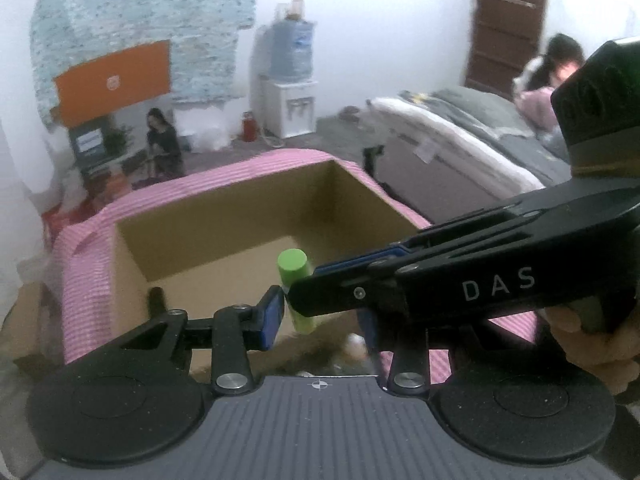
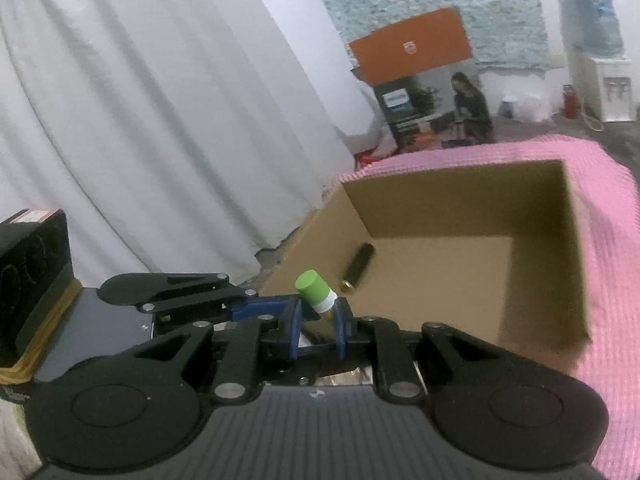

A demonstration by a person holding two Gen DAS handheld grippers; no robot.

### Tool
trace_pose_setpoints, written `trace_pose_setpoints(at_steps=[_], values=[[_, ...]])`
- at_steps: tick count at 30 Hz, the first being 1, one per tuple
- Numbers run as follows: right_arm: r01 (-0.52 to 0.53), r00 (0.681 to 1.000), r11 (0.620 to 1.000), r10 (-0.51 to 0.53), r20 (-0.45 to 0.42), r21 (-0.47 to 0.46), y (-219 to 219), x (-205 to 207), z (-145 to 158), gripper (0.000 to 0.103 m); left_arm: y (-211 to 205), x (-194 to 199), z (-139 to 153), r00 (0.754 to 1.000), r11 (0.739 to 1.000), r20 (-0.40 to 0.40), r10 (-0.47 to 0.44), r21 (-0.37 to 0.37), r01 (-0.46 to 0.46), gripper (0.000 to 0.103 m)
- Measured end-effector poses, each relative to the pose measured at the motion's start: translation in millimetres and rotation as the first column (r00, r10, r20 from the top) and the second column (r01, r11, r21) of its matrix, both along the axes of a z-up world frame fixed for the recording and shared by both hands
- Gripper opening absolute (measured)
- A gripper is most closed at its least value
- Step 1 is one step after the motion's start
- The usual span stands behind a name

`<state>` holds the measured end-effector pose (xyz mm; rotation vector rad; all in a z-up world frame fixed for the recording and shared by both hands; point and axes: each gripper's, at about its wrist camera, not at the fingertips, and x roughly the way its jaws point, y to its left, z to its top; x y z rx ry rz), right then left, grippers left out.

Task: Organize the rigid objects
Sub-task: 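Carry the green glue stick into the box and open the right gripper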

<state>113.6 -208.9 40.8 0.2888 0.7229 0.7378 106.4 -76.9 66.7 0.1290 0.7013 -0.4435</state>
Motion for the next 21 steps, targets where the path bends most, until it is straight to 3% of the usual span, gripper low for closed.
trace_pose_setpoints(at_steps=[4,10,15,21], values=[[-0.027,0.998,1.0,0.027,-0.056,0.004,20,40,-1,0.018,18,33,0,0.998,0.999,-0.052,0.041,-0.005,-0.041,0.039],[-0.04,0.973,0.999,0.042,-0.226,0.012,44,118,-24,0.018,41,88,-15,0.981,0.996,-0.17,0.093,0.003,-0.094,0.039],[-0.041,0.923,0.999,0.046,-0.382,0.02,58,173,-59,0.018,48,125,-38,0.959,0.99,-0.243,0.143,0.054,-0.134,0.039],[-0.058,0.864,0.998,0.038,-0.502,-0.024,80,217,-106,0.018,54,150,-53,0.943,0.983,-0.279,0.182,0.09,-0.163,0.041]])
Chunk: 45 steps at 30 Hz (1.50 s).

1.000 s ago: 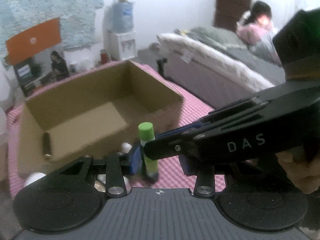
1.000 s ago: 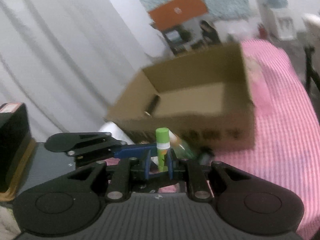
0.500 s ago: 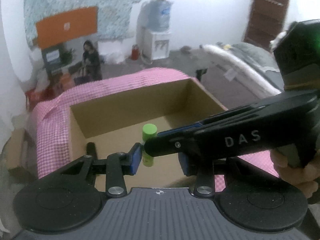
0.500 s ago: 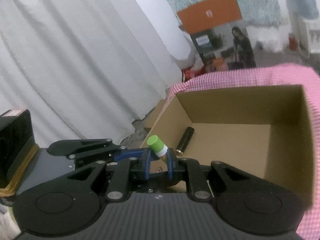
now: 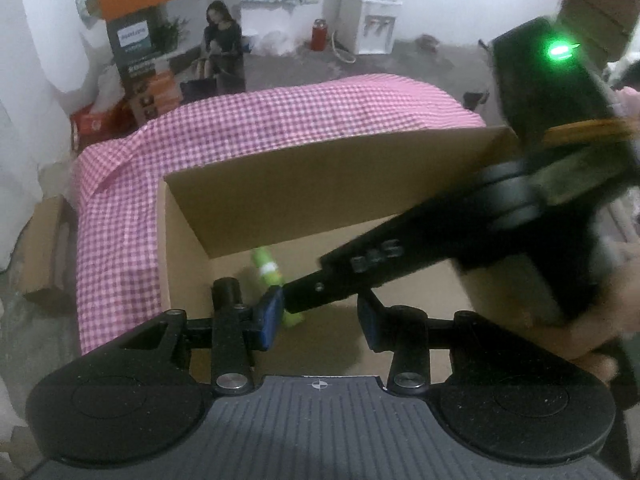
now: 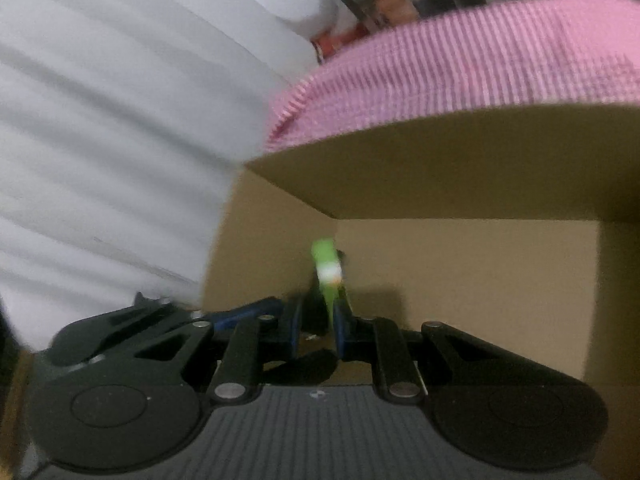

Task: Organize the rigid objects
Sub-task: 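Carry the green glue stick into the box and open the right gripper, then move the right gripper back to the black oval case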

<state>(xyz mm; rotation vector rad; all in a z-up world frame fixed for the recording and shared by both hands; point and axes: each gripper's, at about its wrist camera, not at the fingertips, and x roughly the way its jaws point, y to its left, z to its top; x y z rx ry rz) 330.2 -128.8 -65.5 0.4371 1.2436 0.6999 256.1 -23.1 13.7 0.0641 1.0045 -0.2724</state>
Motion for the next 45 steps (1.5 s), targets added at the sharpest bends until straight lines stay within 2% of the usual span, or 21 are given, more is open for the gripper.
trace_pose_setpoints(at_steps=[5,12,20,23,29,33,36,40,45], values=[[0.011,1.0,1.0,-0.011,-0.028,-0.004,5,13,-16,0.018,0,0,4,1.0,1.0,0.015,0.007,0.011,-0.007,0.045],[0.033,0.996,0.999,-0.033,0.079,0.002,-18,-8,14,0.019,-1,-20,23,0.998,1.0,0.068,0.002,-0.012,-0.001,0.056],[0.069,0.964,0.996,-0.083,0.252,0.065,-70,-83,76,0.021,-1,-76,62,0.982,0.998,0.186,-0.032,-0.04,0.04,0.075],[0.079,0.949,0.992,-0.106,0.296,0.1,-90,-121,88,0.021,-3,-102,72,0.972,0.997,0.228,-0.05,-0.046,0.062,0.082],[0.109,0.933,0.981,-0.156,0.323,0.159,-117,-188,82,0.023,-6,-152,78,0.954,0.993,0.285,-0.098,-0.031,0.111,0.091],[0.14,0.927,0.977,-0.185,0.325,0.158,-129,-227,69,0.027,-12,-180,69,0.945,0.988,0.294,-0.141,-0.018,0.153,0.094],[0.167,0.923,0.973,-0.21,0.321,0.158,-134,-251,56,0.034,-17,-195,55,0.947,0.983,0.274,-0.169,-0.018,0.181,0.094],[0.207,0.914,0.969,-0.241,0.328,0.134,-140,-280,40,0.035,-23,-207,34,0.951,0.979,0.244,-0.189,-0.023,0.201,0.094],[0.276,0.9,0.958,-0.287,0.326,0.082,-146,-293,15,0.035,-44,-217,3,0.948,0.968,0.212,-0.239,-0.026,0.25,0.093]])
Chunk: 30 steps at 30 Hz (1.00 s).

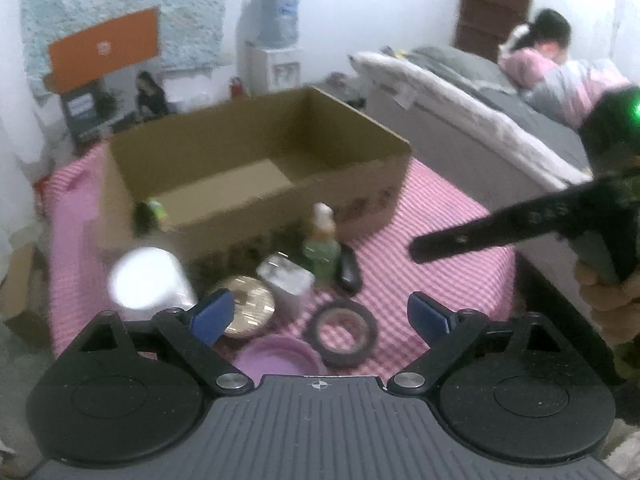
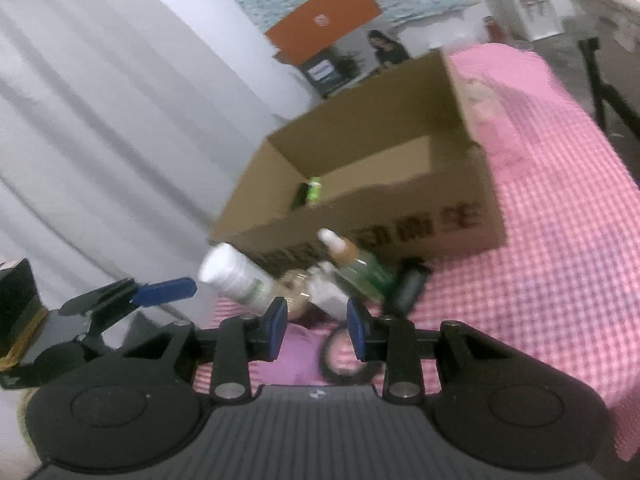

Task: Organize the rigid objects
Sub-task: 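Move the right gripper back to the black oval case, then grasp the black oval case with the right gripper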

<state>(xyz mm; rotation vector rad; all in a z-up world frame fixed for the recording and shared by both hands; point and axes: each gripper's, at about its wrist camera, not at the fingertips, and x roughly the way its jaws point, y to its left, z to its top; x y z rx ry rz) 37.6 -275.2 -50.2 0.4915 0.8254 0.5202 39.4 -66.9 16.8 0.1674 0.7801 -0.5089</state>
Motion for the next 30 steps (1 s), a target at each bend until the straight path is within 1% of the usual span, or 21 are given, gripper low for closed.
trace_pose_setpoints(at_steps=[3,5,8,9,11,14,17,22,25,30], values=[[0.026,0.999,1.0,-0.026,-0.034,-0.003,-6,3,-17,0.035,-18,4,-13,0.999,0.999,0.009,-0.038,0.009,0.038,0.089],[0.038,0.998,0.999,-0.038,-0.059,0.01,-11,5,-26,0.035,-28,8,-20,0.998,0.998,0.012,-0.056,0.013,0.056,0.08],[0.057,0.995,0.998,-0.055,-0.082,0.021,-19,12,-36,0.035,-42,17,-28,0.997,0.997,0.009,-0.076,0.017,0.076,0.071],[0.061,0.994,0.998,-0.058,-0.089,0.029,-21,14,-38,0.035,-46,19,-31,0.996,0.996,0.002,-0.086,0.018,0.086,0.069],[0.065,0.993,0.997,-0.06,-0.102,0.041,-23,20,-44,0.035,-54,26,-38,0.995,0.995,-0.024,-0.101,0.021,0.102,0.061],[0.065,0.992,0.997,-0.058,-0.114,0.051,-26,28,-50,0.034,-62,37,-48,0.993,0.994,-0.07,-0.1,0.039,0.103,0.056],[0.059,0.991,0.996,-0.05,-0.126,0.065,-29,35,-55,0.033,-69,46,-57,0.991,0.994,-0.102,-0.085,0.062,0.091,0.052],[0.053,0.988,0.995,-0.039,-0.149,0.088,-36,46,-63,0.033,-76,59,-66,0.987,0.994,-0.15,-0.056,0.089,0.07,0.051],[0.049,0.987,0.994,-0.034,-0.154,0.099,-39,52,-67,0.033,-79,63,-71,0.986,0.992,-0.162,-0.05,0.105,0.067,0.05],[0.044,0.987,0.993,-0.026,-0.159,0.111,-45,58,-70,0.033,-79,69,-71,0.985,0.993,-0.166,-0.041,0.106,0.059,0.051]])
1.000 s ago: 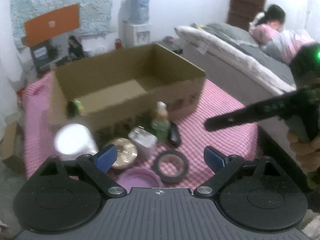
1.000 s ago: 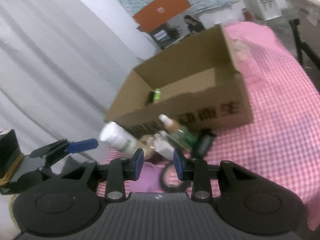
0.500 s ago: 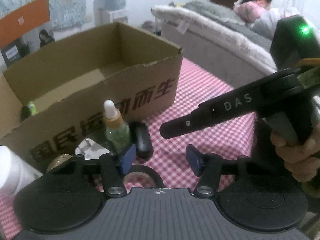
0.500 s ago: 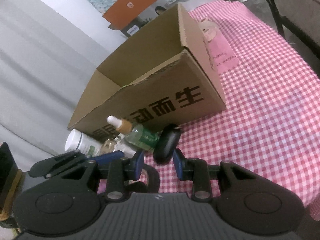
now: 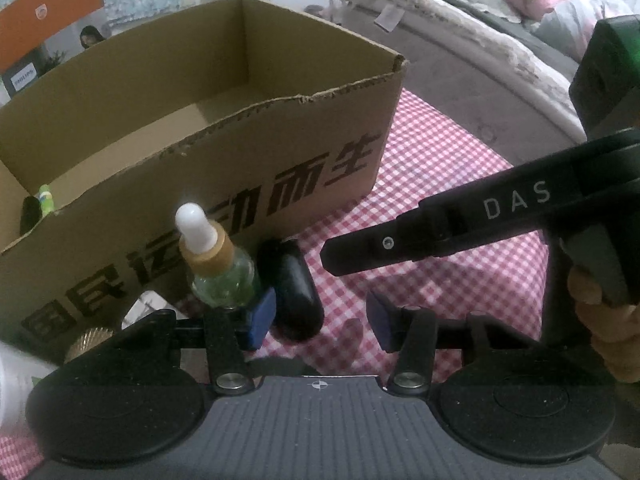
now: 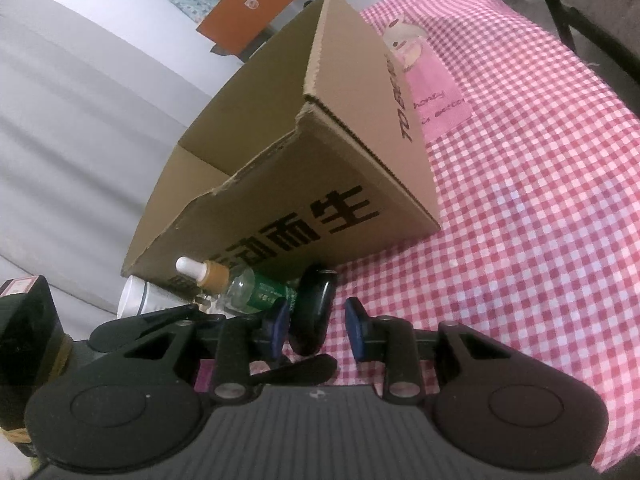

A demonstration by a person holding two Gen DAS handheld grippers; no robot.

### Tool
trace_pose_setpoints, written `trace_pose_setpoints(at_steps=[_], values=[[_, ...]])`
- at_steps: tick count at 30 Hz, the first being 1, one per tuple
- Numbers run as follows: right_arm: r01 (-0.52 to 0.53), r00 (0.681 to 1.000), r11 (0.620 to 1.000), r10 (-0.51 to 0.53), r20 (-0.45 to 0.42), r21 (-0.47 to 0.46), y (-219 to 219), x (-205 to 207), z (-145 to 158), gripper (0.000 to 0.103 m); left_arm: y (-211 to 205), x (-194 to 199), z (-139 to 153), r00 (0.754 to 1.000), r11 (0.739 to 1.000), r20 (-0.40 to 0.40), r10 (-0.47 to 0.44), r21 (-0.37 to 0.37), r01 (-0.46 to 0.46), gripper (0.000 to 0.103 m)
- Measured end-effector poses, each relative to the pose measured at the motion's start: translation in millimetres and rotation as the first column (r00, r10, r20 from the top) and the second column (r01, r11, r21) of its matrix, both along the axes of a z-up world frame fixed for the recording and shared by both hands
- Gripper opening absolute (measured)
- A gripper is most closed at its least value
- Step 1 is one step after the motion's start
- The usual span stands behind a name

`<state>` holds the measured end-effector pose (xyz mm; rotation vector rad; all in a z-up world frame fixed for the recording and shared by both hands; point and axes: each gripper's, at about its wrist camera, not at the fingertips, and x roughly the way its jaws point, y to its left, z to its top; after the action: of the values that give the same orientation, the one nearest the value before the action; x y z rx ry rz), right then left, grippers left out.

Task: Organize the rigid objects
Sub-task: 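Grasp the black oval case with the right gripper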

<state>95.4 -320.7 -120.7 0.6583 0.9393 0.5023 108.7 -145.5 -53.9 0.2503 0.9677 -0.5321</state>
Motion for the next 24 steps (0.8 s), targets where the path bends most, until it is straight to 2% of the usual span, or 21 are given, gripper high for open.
trace_pose_setpoints(at_steps=[7,13,24], values=[[-0.023,1.0,1.0,0.023,-0.001,-0.012,4,15,0,0.033,-2,5,1,1.0,1.0,0.001,0.019,0.005,-0.019,0.049],[-0.083,0.996,0.996,0.082,-0.022,-0.031,25,28,-6,0.031,-8,3,0,1.0,0.999,0.014,0.028,0.025,-0.028,0.049],[-0.1,0.994,0.995,0.101,-0.051,0.018,23,14,-10,0.026,-8,-11,5,0.999,0.998,-0.017,-0.034,-0.057,0.033,0.046]])
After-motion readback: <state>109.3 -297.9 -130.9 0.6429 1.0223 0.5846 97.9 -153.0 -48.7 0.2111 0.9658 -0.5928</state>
